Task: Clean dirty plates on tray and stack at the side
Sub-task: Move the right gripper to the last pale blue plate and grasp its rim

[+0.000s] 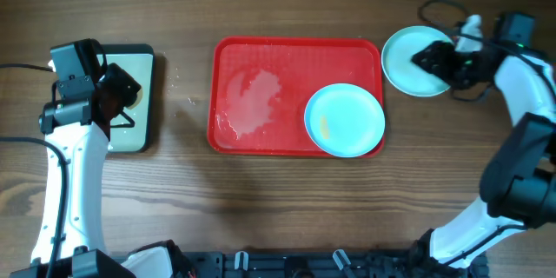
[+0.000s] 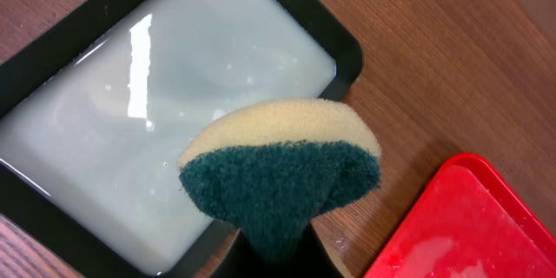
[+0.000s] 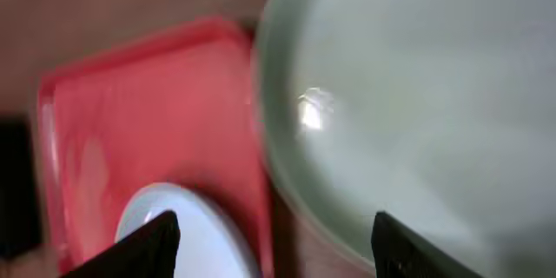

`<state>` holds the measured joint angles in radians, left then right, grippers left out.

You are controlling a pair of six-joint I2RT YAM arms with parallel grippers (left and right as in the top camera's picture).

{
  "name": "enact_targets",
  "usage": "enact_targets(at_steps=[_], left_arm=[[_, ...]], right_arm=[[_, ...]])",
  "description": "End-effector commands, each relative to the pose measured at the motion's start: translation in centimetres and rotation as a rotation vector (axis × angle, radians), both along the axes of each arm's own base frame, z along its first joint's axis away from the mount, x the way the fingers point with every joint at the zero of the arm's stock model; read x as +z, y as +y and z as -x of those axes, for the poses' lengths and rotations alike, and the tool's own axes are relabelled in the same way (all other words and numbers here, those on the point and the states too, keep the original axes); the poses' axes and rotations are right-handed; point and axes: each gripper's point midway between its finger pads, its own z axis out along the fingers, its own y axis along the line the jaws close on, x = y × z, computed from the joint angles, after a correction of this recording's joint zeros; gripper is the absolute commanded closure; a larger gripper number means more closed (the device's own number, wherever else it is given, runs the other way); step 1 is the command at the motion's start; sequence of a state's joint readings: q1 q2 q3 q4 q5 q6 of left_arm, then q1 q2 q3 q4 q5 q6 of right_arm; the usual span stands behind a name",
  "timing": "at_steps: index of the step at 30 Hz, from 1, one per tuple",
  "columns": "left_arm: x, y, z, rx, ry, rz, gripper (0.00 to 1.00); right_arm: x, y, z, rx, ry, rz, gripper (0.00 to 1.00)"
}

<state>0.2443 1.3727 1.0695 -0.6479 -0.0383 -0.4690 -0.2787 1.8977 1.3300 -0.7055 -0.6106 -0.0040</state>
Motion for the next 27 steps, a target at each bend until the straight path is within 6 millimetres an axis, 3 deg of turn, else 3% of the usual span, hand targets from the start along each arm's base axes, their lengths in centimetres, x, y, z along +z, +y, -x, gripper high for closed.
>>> enact_targets(at_steps=[1,4,8,15,22,25,27], left_arm=[[-0.3,0.2,0.1,0.01,0.005,0.009,0.96],[-0.3,0.2,0.1,0.01,0.005,0.009,0.96],[-0.4,0.2,0.1,0.009,0.006,0.009,0.96],[-0.4,0.2,0.1,0.009,0.005,0.009,0.96],[-0.4,0.2,0.1,0.009,0.006,0.01,0.96],[-0.4,-0.3,0.0,-0.006,0.0,0.029,0.96],[-0.4,-0.3,-0.1,-0.005,0.0,0.029,0.96]], right_arm=[[-0.1,6.6,1.7,0.285,-0.024,0.074,0.28],[-2.1,7.8,2.4,0.357,0.037,0.335,0.27],[-3.0,7.0,3.3,0.318,0.119,0.62,0.25],[-3.5,6.7,6.7,0.322,0.264,0.615,0.25],[-3.5,7.5,6.4,0.31,0.254,0.569,0.26],[-4.3,7.6,6.4,0.273,0.282,0.553,0.39],[-4.9,7.6,6.6,0.262,0.304,0.549,0.41]])
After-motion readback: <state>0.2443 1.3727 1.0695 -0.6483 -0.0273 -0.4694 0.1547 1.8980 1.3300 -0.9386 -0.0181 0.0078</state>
